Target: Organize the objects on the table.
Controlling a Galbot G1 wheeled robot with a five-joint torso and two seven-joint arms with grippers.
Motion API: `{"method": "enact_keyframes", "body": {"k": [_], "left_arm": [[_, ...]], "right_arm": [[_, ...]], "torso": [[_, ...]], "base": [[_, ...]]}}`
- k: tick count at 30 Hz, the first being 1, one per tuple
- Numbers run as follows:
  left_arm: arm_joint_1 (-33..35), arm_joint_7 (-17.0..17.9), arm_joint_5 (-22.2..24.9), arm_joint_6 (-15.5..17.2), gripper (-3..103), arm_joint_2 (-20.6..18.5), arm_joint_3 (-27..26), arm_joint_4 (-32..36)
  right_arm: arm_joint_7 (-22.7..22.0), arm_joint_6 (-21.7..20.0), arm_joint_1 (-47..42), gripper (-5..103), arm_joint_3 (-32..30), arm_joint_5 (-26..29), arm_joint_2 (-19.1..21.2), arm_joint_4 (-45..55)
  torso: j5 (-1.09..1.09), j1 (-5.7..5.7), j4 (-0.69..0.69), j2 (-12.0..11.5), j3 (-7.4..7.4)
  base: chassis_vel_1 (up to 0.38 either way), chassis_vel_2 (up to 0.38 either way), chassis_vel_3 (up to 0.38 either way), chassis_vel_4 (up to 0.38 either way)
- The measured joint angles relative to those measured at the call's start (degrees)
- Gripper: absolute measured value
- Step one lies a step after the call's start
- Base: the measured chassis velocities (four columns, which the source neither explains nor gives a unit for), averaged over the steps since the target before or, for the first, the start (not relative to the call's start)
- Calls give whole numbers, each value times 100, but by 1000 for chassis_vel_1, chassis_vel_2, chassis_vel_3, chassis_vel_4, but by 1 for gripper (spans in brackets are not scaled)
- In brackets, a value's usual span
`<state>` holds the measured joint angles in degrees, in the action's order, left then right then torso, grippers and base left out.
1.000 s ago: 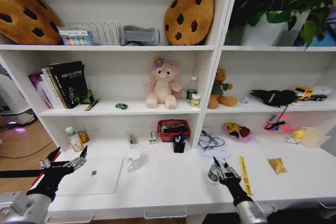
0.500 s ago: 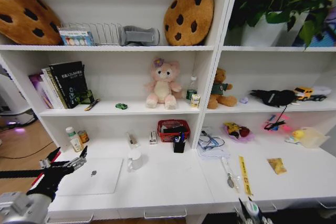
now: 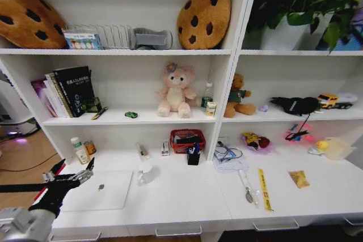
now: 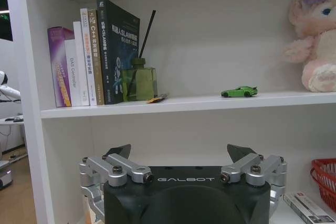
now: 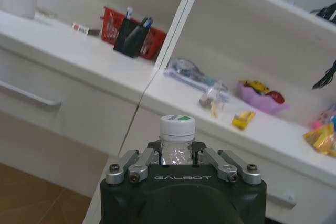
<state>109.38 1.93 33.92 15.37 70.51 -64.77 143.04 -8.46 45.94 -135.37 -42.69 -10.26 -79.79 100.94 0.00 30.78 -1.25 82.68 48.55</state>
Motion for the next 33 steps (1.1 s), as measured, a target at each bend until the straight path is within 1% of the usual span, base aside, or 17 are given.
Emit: {"method": "enact_keyframes", "body": {"k": [2,3,5,6,8,11,13,14,16,17,19,20,22,23,25,30,33], "left_arm": [[0,-1,0,0,100,0,0,0],[0,-1,0,0,100,0,0,0],[0,0,0,0,100,0,0,0],[0,0,0,0,100,0,0,0],[0,0,0,0,100,0,0,-1],[0,0,0,0,100,1,0,0],[0,0,0,0,100,0,0,0],[0,0,0,0,100,0,0,0],[0,0,0,0,100,0,0,0],[0,0,0,0,100,0,0,0],[0,0,0,0,100,0,0,0],[0,0,0,0,100,0,0,0],[0,0,0,0,100,0,0,0],[0,0,0,0,100,0,0,0],[0,0,0,0,100,0,0,0],[0,0,0,0,100,0,0,0],[0,0,0,0,100,0,0,0]], "right_arm": [[417,-194,738,27,-12,310,38,-1051],[417,-194,738,27,-12,310,38,-1051],[741,-527,1342,27,29,589,87,-1808],[741,-527,1342,27,29,589,87,-1808],[780,-1038,1958,27,90,777,94,-2489],[724,-1178,2248,27,86,784,62,-2773],[695,-1704,2742,27,9,889,-21,-3120],[695,-1704,2742,27,9,889,-21,-3120],[818,-2411,3085,27,1,1196,-46,-3336],[818,-2411,3085,27,1,1196,-46,-3336],[939,-2887,3436,27,-57,1370,-73,-3577],[939,-2887,3436,27,-57,1370,-73,-3577],[1002,-3425,3953,27,-162,1637,-121,-3779],[1002,-3425,3953,27,-162,1637,-121,-3779],[985,-3817,4411,27,-212,1904,-146,-3901],[781,-3867,5049,27,-265,1912,-134,-4236],[667,-3480,5504,27,-364,1386,-68,-4739]], "torso": [[3,0,-1,-1,0],[3,0,-1,-1,0],[2,0,2,-1,0],[2,0,2,-1,0],[-1,0,-1,-1,0],[1,0,-1,-1,0],[0,1,2,-1,0],[0,1,2,-1,0],[0,1,-1,-1,1],[0,1,-1,-1,1],[0,1,-2,-1,1],[0,1,-2,-1,1],[-1,1,0,-1,1],[-1,1,0,-1,1],[0,1,1,-1,1],[0,1,1,-1,1],[-2,1,0,-1,1]], "base": [[0,0,0,0],[0,0,0,0],[0,0,0,0],[0,0,0,0],[0,0,0,0],[0,0,0,0],[0,0,0,0],[0,0,0,0],[0,0,0,0],[0,0,0,0],[0,0,0,0],[0,0,0,0],[0,0,0,0],[0,0,0,0],[0,0,0,0],[0,0,0,0],[0,0,0,0]]}}
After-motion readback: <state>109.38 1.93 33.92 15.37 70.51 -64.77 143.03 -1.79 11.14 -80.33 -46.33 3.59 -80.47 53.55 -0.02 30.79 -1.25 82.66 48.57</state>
